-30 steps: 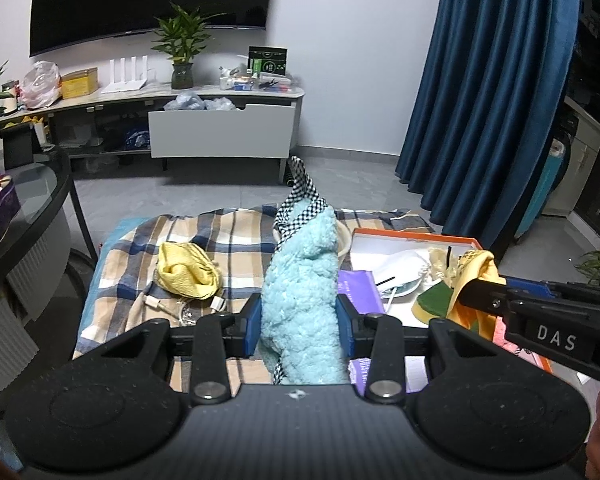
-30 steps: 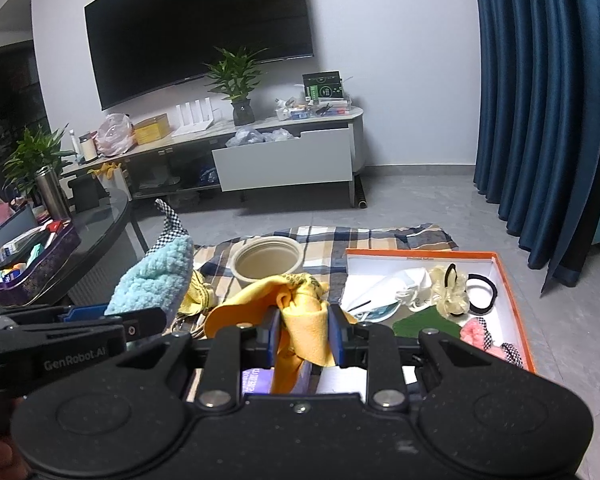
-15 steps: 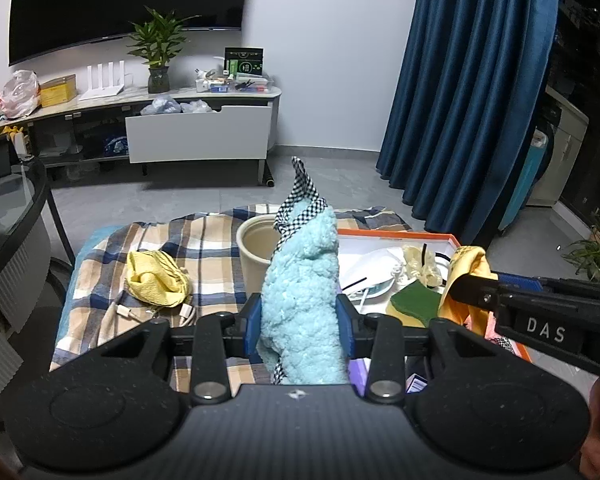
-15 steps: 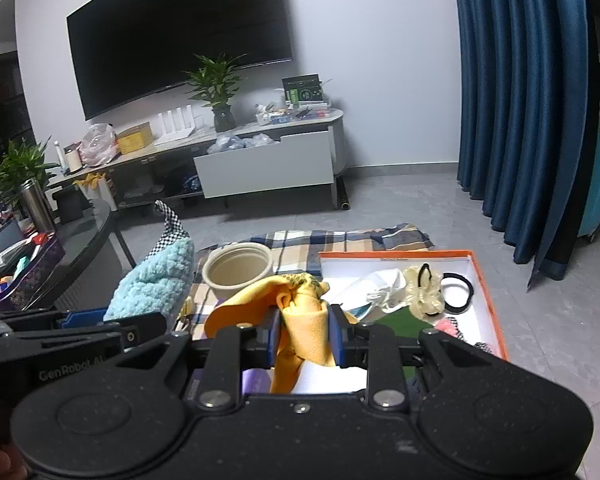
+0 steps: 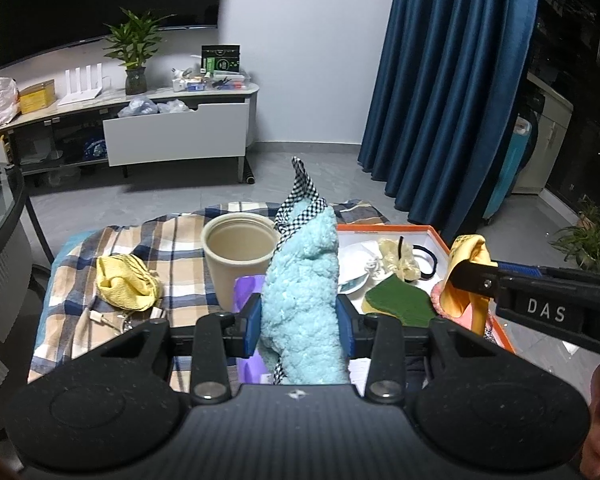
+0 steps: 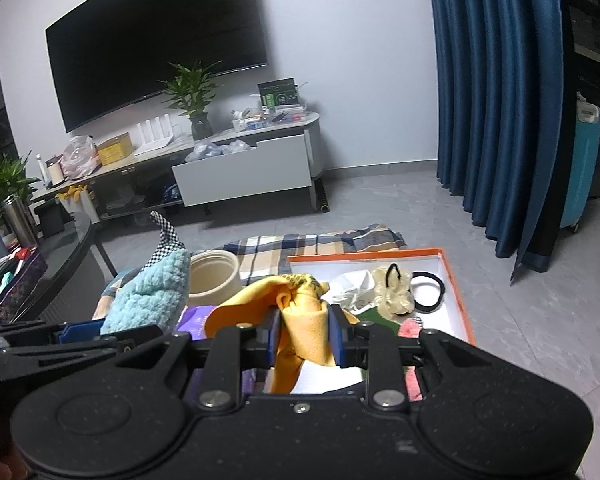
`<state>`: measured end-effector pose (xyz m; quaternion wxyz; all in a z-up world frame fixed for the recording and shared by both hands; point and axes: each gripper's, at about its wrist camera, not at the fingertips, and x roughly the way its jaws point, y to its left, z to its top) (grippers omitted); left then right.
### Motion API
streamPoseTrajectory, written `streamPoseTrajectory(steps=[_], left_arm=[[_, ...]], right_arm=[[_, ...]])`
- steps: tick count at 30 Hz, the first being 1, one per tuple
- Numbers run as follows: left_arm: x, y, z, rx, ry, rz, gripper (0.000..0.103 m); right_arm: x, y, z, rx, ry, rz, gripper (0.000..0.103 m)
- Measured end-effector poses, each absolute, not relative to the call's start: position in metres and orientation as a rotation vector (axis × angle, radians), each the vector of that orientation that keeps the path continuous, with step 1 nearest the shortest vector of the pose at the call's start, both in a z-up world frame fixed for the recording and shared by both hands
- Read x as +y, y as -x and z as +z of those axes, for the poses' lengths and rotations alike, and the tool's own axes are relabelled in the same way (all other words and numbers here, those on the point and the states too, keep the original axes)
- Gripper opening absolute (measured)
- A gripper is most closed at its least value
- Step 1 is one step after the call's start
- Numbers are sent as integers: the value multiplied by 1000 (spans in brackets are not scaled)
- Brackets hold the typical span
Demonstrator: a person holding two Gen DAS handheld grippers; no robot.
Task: Organize soft objects
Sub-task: 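Carry the blue cloth with the left tool and orange cloth with the right tool over the box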
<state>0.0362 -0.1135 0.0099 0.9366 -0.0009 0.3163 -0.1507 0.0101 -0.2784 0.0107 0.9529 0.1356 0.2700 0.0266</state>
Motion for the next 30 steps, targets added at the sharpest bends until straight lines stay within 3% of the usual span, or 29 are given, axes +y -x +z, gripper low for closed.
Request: streamPoseTrajectory(steps=[30], left_arm=[[-172, -56, -14, 726, -19, -457, 40]], right_arm=[[-340, -15, -9, 573, -336, -87, 32]])
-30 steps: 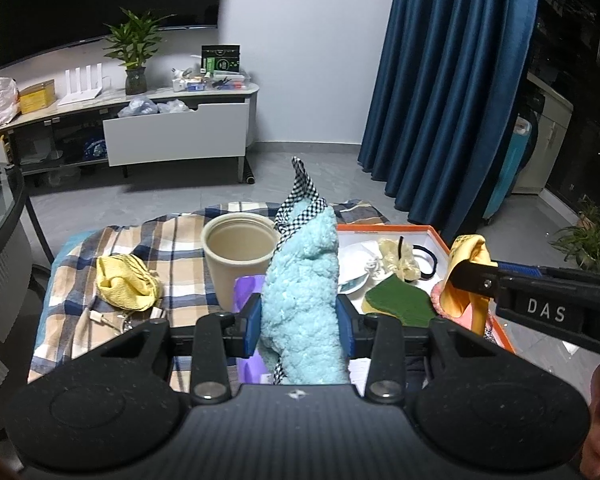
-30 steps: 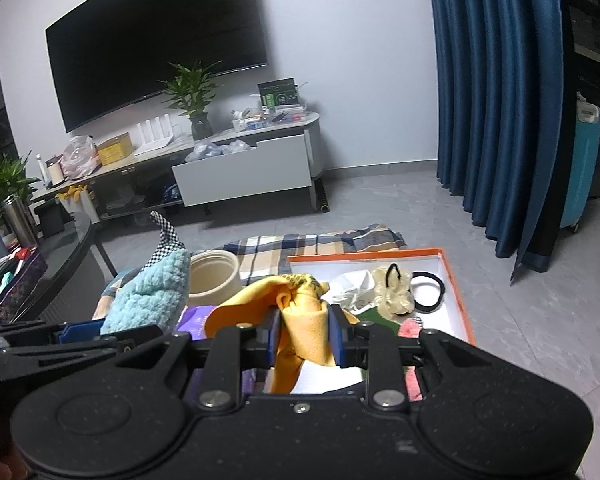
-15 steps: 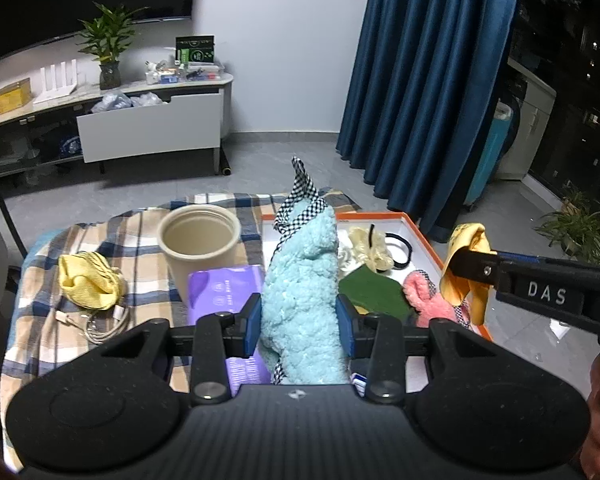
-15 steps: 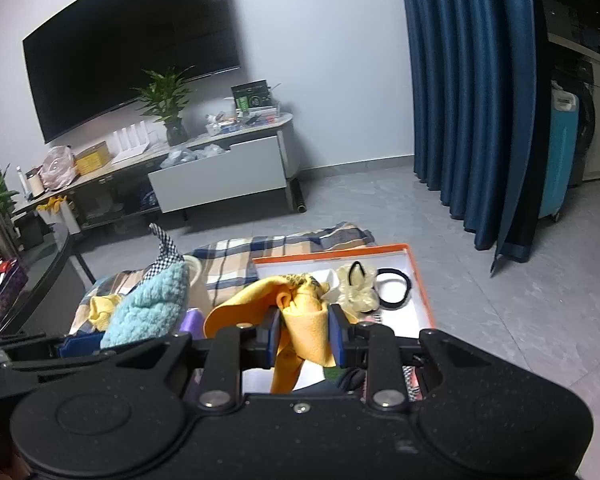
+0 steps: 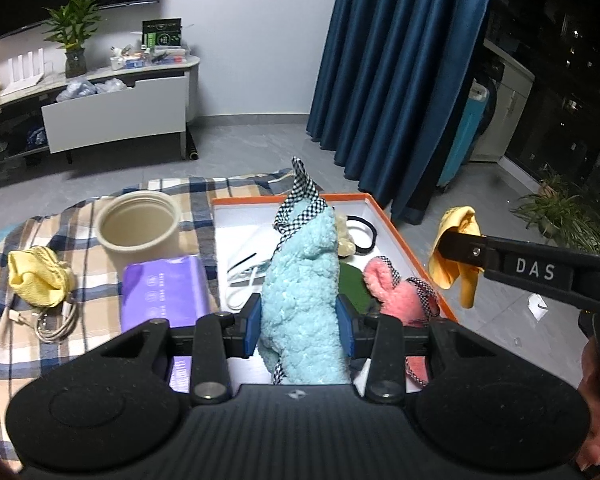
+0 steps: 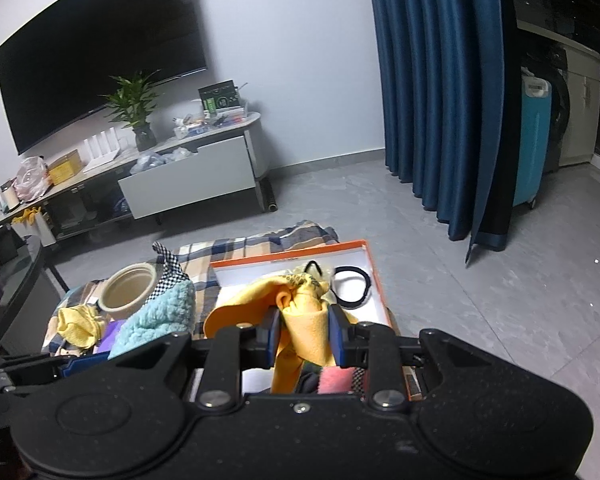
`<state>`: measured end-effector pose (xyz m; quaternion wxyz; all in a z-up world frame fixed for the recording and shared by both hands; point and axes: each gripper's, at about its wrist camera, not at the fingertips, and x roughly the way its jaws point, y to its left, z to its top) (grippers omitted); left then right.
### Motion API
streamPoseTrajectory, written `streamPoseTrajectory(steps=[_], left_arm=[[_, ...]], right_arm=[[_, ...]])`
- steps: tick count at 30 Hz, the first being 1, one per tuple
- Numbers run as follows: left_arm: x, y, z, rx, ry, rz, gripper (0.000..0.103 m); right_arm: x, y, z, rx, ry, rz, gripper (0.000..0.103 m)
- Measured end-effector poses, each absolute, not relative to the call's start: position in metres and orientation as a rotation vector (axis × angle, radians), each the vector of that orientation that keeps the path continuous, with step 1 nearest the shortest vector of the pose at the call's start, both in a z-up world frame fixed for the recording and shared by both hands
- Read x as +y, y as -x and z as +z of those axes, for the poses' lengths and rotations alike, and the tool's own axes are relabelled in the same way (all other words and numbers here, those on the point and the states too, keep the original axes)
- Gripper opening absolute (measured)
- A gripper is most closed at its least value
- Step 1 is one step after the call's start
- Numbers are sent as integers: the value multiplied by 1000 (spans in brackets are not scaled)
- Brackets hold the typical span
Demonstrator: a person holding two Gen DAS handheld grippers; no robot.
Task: Organize soft objects
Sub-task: 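Carry the blue cloth with the left tool and orange cloth with the right tool over the box, then open the left tool to drop the blue cloth into the box while the right tool releases the orange cloth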
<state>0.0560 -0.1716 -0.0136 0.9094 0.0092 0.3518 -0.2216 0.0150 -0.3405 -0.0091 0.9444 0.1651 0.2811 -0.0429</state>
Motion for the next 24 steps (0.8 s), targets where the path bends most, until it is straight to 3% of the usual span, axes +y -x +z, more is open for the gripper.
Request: streamPoseTrajectory(steps=[24], left_arm=[[-208, -81, -35, 791, -44, -511, 40]], right_arm=[[-369, -57, -33, 630, -355, -125, 33]])
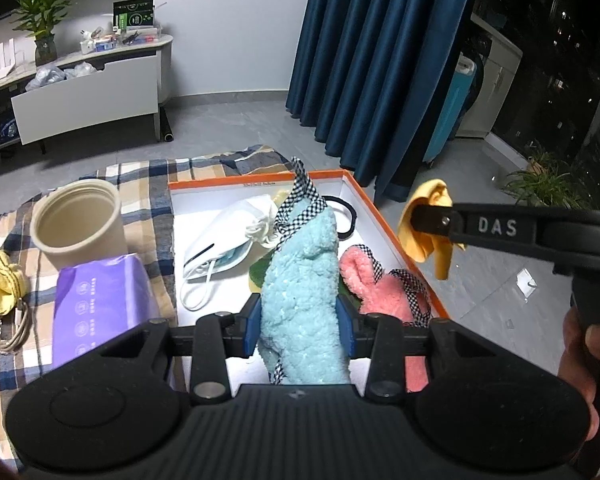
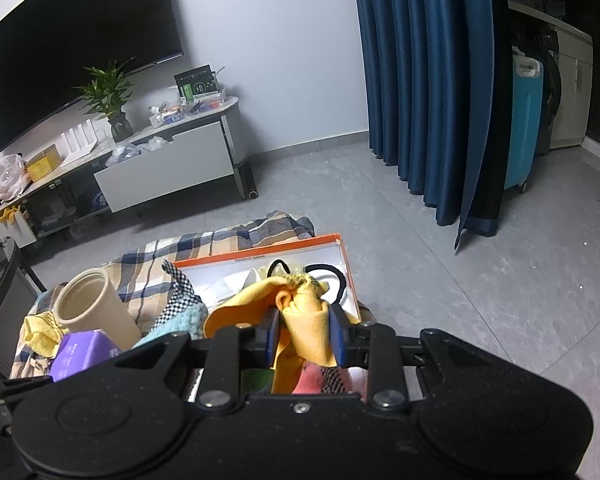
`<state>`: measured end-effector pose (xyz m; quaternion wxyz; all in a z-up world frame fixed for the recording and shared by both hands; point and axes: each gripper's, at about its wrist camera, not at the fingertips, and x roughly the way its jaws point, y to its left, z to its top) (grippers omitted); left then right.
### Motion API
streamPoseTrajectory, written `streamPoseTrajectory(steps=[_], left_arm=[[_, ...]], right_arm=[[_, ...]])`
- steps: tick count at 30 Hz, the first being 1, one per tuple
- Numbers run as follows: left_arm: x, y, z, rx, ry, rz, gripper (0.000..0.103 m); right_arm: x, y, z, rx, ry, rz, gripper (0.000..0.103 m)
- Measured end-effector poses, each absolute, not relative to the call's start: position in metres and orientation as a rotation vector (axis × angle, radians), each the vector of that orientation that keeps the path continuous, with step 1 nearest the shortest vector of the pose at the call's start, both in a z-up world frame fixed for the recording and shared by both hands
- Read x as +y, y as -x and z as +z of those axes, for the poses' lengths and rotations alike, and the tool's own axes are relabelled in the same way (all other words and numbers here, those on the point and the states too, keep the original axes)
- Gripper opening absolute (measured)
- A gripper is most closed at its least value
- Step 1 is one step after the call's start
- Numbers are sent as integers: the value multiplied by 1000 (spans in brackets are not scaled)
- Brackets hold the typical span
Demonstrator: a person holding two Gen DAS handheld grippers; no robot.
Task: Organize soft objects
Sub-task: 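Open the left tool to drop the blue cloth into the box while the right tool releases the orange cloth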
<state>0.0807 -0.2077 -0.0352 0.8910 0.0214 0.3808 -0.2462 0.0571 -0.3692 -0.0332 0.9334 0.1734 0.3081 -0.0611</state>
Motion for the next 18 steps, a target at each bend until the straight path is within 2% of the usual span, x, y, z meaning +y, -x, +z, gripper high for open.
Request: streamPoseTrajectory(steps=[18], left_arm=[[-225, -100, -45, 810, -64, -553, 40]], right_arm=[[-385, -116, -43, 663, -345, -119, 36]])
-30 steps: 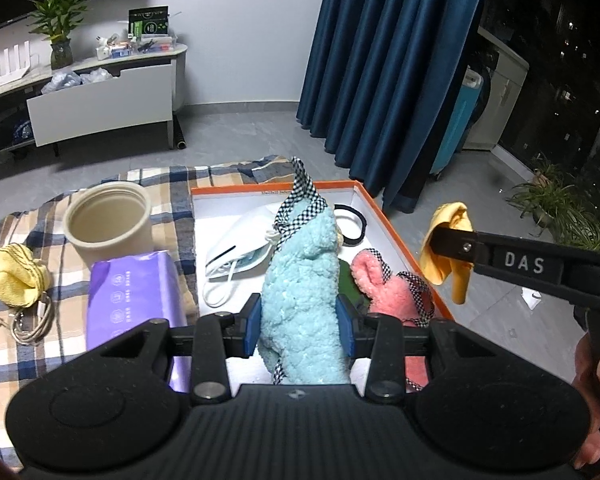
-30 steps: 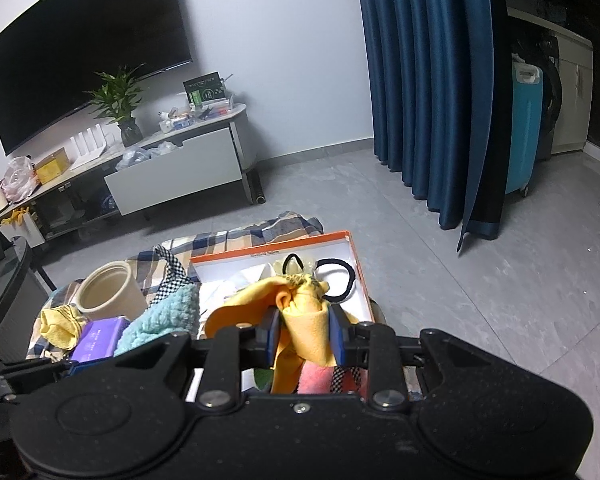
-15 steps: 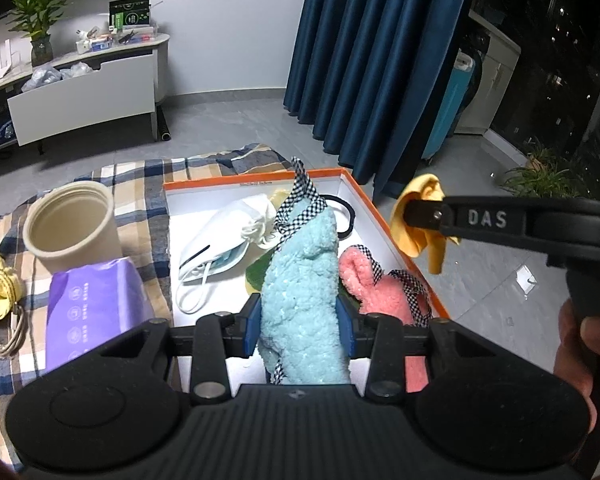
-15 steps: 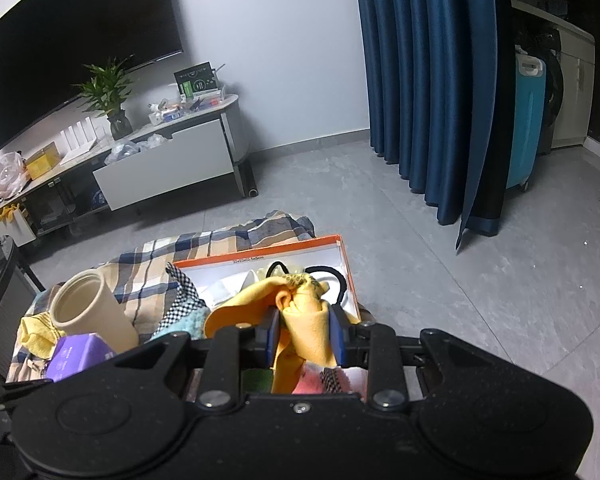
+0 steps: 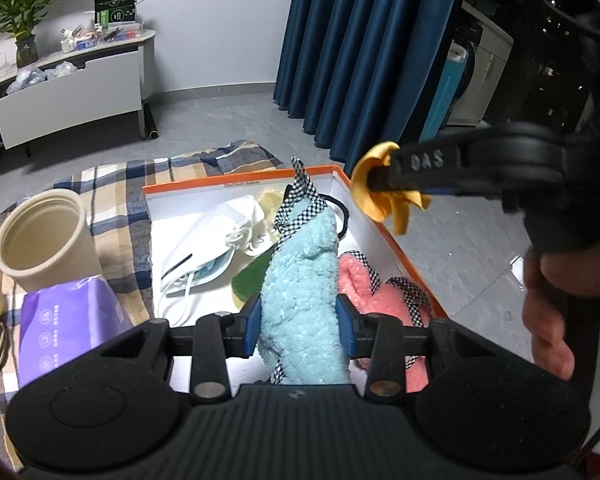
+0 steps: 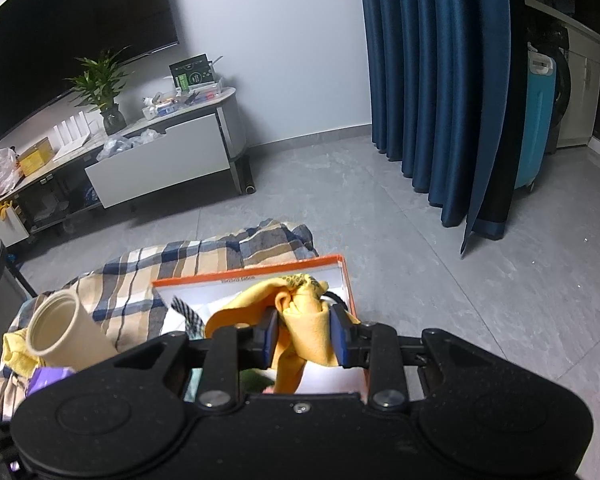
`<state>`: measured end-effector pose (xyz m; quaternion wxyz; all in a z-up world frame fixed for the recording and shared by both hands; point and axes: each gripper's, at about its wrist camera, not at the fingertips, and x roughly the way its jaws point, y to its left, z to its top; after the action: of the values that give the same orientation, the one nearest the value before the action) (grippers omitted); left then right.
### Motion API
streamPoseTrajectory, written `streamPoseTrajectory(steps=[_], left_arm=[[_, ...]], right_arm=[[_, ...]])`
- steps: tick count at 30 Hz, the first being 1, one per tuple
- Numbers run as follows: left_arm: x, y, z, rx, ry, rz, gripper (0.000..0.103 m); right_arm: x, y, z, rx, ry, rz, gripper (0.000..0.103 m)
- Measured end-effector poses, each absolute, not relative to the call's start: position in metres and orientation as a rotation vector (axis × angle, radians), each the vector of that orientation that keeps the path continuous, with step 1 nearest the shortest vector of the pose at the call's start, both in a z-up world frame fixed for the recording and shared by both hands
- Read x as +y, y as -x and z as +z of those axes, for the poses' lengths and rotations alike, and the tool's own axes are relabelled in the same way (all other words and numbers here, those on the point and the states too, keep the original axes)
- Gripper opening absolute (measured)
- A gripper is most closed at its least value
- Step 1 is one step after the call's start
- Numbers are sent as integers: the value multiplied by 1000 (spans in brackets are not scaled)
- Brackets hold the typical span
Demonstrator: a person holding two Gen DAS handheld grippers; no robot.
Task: Organize soft objects
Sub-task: 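Open the left tool to drop the blue cloth into the box while the right tool releases the orange cloth, then move both tools back over the blanket toward the white cable and yellow cloth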
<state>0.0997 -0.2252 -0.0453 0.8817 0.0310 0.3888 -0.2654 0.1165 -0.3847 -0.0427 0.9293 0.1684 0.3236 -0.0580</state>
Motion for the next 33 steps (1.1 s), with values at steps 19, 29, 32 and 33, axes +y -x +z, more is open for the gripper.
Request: streamPoseTrajectory(steps=[19, 29, 32, 33], left_arm=[[-228, -90, -41, 786, -32, -658, 71], [-193, -80, -12, 741, -32, -483, 73], [-179, -74, -4, 727, -19, -450, 74], [-174, -73, -2, 720, -15, -441, 75]], right_arm=[[-391, -102, -25, 595, -356, -119, 66], [-372, -64, -5, 550, -322, -93, 66], [-364, -56, 1, 544, -320, -74, 66], [-360, -54, 3, 543, -319, -66, 66]])
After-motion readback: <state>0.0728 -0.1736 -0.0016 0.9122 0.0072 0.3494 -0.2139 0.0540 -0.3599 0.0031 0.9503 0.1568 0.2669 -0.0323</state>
